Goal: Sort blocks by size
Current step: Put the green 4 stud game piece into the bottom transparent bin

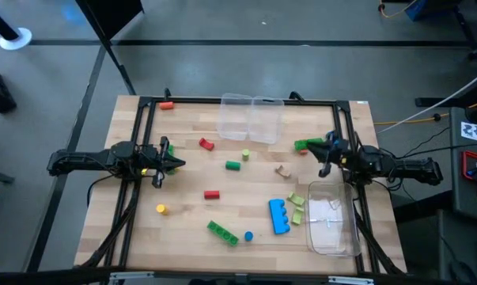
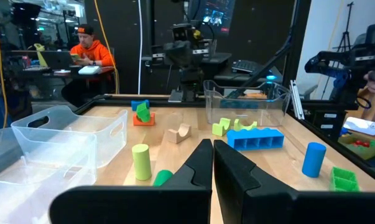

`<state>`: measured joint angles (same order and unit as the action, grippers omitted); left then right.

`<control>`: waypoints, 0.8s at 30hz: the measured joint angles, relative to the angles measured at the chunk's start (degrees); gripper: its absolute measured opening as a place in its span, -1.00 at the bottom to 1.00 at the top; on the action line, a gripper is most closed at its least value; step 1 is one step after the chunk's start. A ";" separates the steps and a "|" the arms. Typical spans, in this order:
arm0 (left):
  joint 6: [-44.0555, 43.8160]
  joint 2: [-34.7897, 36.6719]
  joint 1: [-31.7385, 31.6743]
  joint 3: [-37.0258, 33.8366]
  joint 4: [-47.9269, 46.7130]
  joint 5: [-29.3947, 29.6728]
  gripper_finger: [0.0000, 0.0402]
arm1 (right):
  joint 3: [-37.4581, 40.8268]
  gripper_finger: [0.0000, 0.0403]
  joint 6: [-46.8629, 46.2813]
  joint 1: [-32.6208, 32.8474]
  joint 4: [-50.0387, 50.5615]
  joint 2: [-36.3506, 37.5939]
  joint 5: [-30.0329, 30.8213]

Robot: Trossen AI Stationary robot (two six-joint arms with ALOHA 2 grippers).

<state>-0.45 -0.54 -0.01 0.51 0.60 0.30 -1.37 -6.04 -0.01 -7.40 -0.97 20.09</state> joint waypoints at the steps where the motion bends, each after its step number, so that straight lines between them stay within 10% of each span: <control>1: 0.00 0.01 -0.01 0.00 0.00 0.00 -1.00 | 0.00 -0.74 -0.56 -0.02 -0.03 -0.01 0.69; 13: 0.66 0.01 -0.02 -0.01 0.00 0.08 -1.00 | -0.09 -0.12 -1.24 0.00 -0.51 0.00 10.11; 24: 2.19 0.00 -0.02 -0.02 0.15 1.81 -1.00 | -10.54 -0.03 -1.18 0.00 12.75 -4.26 11.26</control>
<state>1.74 -0.54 -0.03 0.49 0.75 2.10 -11.90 -7.22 -0.01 5.35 -5.23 31.35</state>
